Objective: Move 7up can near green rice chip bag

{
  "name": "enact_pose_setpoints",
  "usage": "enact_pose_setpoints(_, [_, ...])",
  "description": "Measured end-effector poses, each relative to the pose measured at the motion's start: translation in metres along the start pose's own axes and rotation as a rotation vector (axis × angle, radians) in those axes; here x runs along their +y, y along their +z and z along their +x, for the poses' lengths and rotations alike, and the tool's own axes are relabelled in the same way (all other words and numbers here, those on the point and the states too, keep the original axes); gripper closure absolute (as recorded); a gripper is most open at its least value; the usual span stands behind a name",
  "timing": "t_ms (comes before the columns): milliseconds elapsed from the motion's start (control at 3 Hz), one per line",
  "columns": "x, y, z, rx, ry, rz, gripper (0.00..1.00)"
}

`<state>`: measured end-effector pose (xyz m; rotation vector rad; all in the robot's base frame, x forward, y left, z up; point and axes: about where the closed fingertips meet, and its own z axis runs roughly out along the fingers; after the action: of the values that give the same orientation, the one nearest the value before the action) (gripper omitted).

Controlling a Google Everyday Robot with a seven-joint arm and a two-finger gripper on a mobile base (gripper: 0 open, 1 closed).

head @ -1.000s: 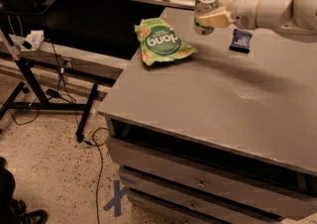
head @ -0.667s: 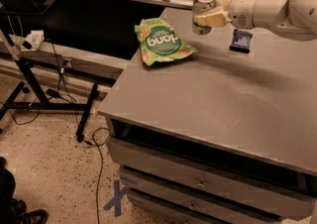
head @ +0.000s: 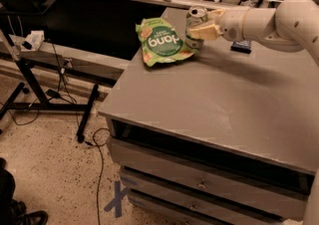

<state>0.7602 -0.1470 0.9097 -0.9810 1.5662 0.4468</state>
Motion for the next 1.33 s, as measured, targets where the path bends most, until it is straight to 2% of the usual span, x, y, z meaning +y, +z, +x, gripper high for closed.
enact_pose_setpoints(333, [-0.006, 0.005, 0.008, -0.006, 0.004, 0.002, 1.00])
enact_pose_setpoints(667, [-0.006, 0.009, 0.013, 0.005, 0.018, -0.006, 0.83])
enact_pose_setpoints(1333, [-0.007, 0.015, 0.019, 0.030, 0.035, -0.019, 0.36])
